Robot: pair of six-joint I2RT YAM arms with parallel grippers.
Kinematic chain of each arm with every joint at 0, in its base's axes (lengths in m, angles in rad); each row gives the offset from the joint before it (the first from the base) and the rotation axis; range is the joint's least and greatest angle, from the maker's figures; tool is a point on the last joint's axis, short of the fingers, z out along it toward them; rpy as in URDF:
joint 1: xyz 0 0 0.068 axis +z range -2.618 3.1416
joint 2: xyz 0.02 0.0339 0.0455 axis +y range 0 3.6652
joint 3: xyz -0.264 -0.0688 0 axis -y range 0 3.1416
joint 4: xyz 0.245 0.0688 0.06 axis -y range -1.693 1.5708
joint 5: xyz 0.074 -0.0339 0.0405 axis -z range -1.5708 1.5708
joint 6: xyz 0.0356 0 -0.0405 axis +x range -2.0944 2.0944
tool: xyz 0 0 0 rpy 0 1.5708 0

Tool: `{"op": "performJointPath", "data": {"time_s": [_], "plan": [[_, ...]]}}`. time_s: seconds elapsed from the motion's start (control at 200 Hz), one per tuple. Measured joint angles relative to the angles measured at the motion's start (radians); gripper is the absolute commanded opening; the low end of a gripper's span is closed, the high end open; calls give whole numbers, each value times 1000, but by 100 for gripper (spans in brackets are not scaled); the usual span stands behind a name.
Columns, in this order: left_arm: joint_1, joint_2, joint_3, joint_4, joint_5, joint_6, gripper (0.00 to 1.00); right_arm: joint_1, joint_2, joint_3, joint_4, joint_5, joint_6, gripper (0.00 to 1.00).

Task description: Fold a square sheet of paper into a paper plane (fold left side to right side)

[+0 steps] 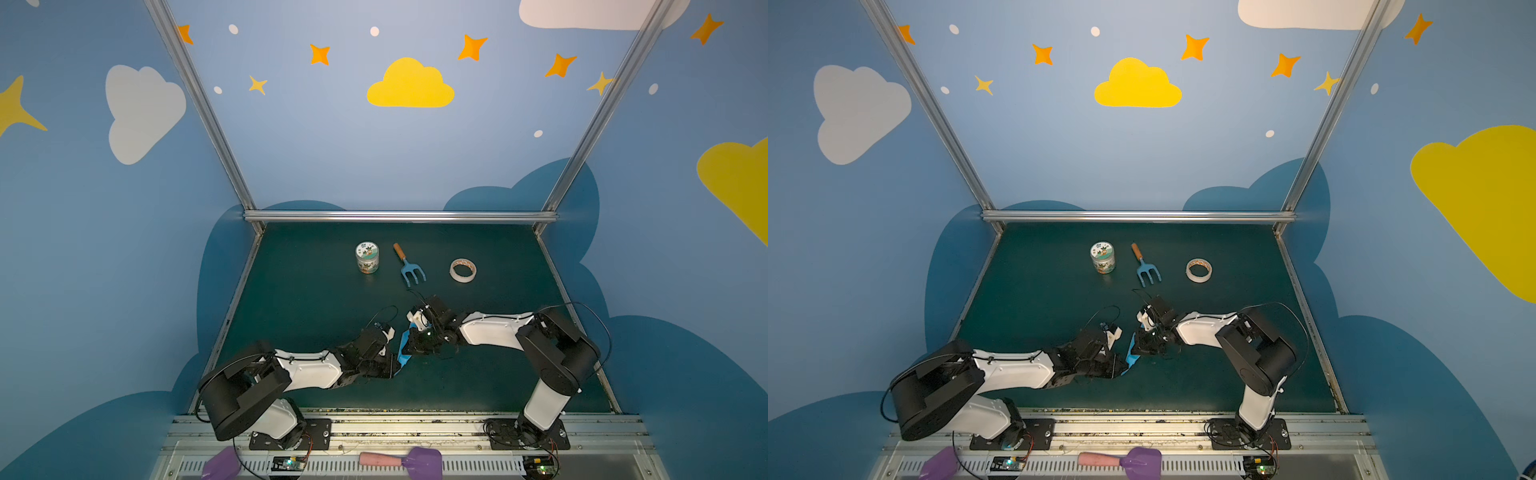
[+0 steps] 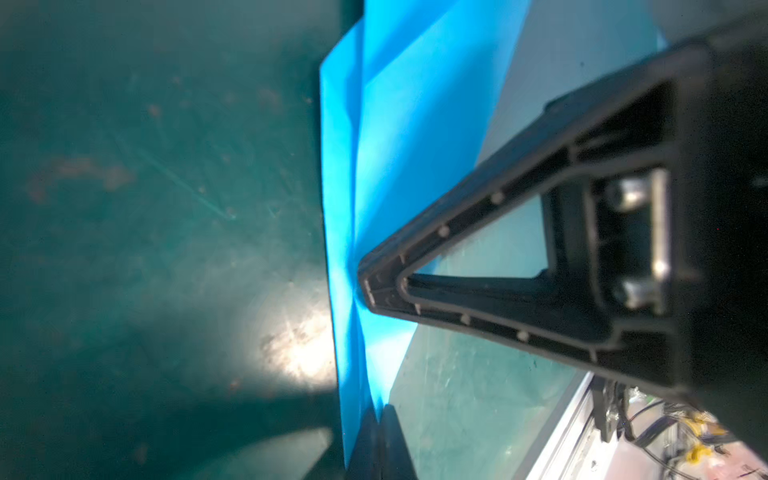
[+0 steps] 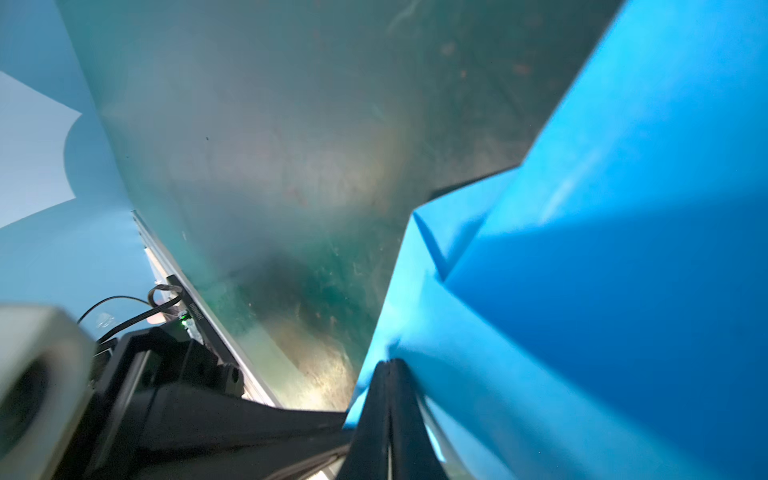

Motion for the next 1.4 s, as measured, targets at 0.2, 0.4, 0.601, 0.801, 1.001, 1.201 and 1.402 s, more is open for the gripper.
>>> {"op": "performJointPath", "data": {"time_s": [0.2,0.4,0.601,0.801,1.001,1.201,1.402], "plan": [[24,-152,48,-100,-27,2,13,-3,-3,-16,26,-14,0,5],[49,-129,107,-114,-12,19,3,-7,-3,-23,39,-21,2,3],[49,-5,108,-102,32,27,3,-11,-4,-32,55,-29,9,3],[42,73,108,-61,55,32,3,-15,-4,-40,70,-37,15,2],[19,110,77,2,57,22,3,-22,-6,-51,88,-42,23,2],[6,114,38,83,55,4,3,-26,-6,-60,103,-49,24,1],[2,96,13,111,48,-13,3,-30,-6,-66,114,-56,26,1]]}}
